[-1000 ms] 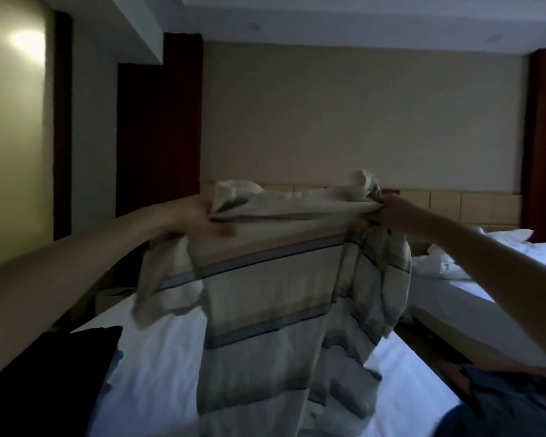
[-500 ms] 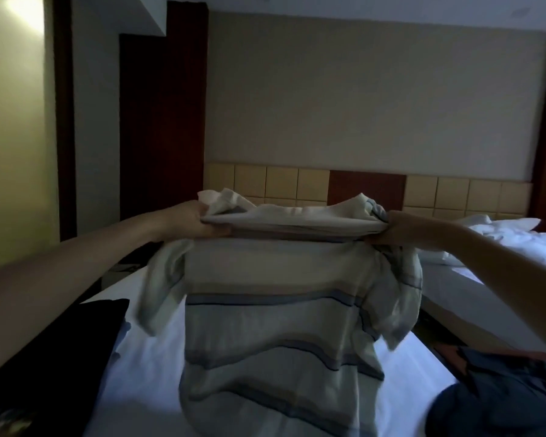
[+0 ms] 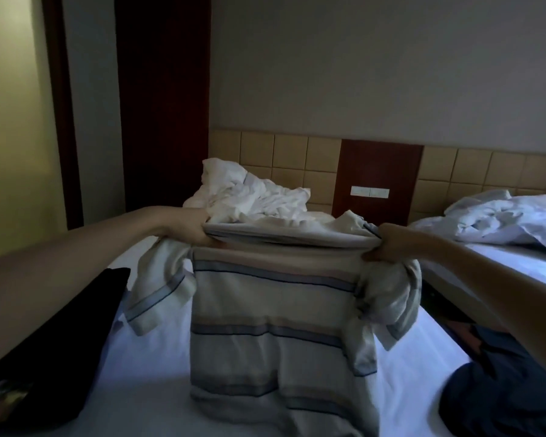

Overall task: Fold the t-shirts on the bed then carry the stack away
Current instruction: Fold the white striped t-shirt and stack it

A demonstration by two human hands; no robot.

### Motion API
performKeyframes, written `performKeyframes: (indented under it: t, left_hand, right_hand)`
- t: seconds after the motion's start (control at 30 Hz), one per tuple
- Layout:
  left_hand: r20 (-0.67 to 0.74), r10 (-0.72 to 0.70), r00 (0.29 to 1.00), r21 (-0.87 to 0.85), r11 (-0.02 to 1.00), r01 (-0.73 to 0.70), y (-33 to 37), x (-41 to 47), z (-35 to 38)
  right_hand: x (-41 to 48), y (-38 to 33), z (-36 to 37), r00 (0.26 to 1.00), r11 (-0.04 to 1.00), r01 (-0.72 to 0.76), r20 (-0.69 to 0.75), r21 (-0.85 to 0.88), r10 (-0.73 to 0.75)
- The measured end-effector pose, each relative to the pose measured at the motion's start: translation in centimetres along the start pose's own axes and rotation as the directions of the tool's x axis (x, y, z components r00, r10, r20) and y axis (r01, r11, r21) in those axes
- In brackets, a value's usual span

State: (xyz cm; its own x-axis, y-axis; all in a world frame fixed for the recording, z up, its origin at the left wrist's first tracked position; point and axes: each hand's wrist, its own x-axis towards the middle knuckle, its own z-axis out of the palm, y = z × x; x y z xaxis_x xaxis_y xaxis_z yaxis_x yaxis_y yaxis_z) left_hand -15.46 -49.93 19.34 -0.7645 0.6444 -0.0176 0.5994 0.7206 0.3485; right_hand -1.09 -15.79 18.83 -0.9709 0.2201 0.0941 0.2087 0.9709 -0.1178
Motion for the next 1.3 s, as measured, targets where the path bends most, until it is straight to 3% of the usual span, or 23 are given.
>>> performKeyframes:
  t: [0.07,0.13,0.23,0.37,0.43,0.5,0.57,0.63,0.7,0.77,0.87,0.93,1.03,1.17,1.3]
  left_hand:
    - [0.028,-0.039,0.999,-0.011,0.999,0.039,-1.0,1.3,0.5]
    - [-0.02,-0.091,0.996,0.154,0.984,0.093,-2.1,3.6,1.0]
    - [-0.295,-0.069,0.953,0.342,0.924,0.172,-2.5,7.2,-0.2]
    - [-0.655,0.091,0.751,0.366,0.907,0.209,-2.0,10.3,-5.3]
    - [-0.74,0.21,0.639,0.417,0.888,0.191,-2.1,11.0,-7.2]
    - [-0.765,0.28,0.58,0.443,0.882,0.159,-2.5,11.0,-7.1]
    - [-0.737,0.305,0.603,0.481,0.864,0.15,-3.6,10.5,-4.6]
    - [-0.689,0.246,0.682,0.476,0.862,0.171,-4.7,9.8,-0.2]
    - [-0.574,0.072,0.815,0.385,0.903,0.192,-6.0,9.0,5.3]
    - [-0.407,-0.005,0.913,0.398,0.899,0.183,-7.7,7.5,11.6]
    - [-0.173,-0.068,0.983,0.458,0.877,0.141,-11.0,4.7,21.3]
    - [-0.126,-0.007,0.992,0.421,0.905,0.06,-12.3,2.6,25.9]
    - [-0.336,0.206,0.919,0.265,0.957,-0.118,-13.4,-0.1,28.0]
    - [-0.388,0.346,0.854,0.144,0.938,-0.314,-13.9,-2.8,27.8]
    - [-0.416,0.376,0.828,0.101,0.924,-0.368,-13.8,-4.5,26.9]
  right_hand:
    - [1.6,0.0,0.9,1.0,0.996,0.02,-0.008,-0.091,-0.02]
    - [3.4,-0.2,1.2,0.999,0.971,0.02,-0.029,-0.237,-0.028]
    - [7.0,-0.3,-0.1,0.979,0.913,-0.044,-0.199,-0.405,-0.041]
    - [10.8,0.1,-4.5,0.863,0.907,-0.098,-0.489,-0.41,-0.128]
    - [11.7,0.4,-5.9,0.809,0.913,-0.096,-0.565,-0.396,-0.16]
    - [12.3,0.6,-5.4,0.788,0.922,-0.082,-0.591,-0.38,-0.174]
    - [12.2,1.2,-3.0,0.8,0.931,-0.058,-0.575,-0.36,-0.173]
    - [11.2,1.7,0.5,0.846,0.93,0.017,-0.49,-0.368,-0.21]
    - [9.5,2.0,5.2,0.941,0.936,0.057,-0.293,-0.347,-0.166]
    - [7.3,2.5,11.5,0.99,0.949,0.088,-0.081,-0.304,-0.118]
    - [2.6,2.6,20.5,0.986,0.987,0.078,0.154,-0.139,-0.056]
    - [-0.4,3.2,24.9,0.961,0.978,0.2,0.208,-0.062,-0.183]
    - [-2.9,5.7,28.4,0.912,0.912,0.411,0.007,-0.013,-0.411]
    - [-4.9,7.6,29.1,0.878,0.863,0.477,-0.131,0.166,-0.46]
    - [-7.4,7.0,27.7,0.877,0.86,0.46,-0.265,0.221,-0.401]
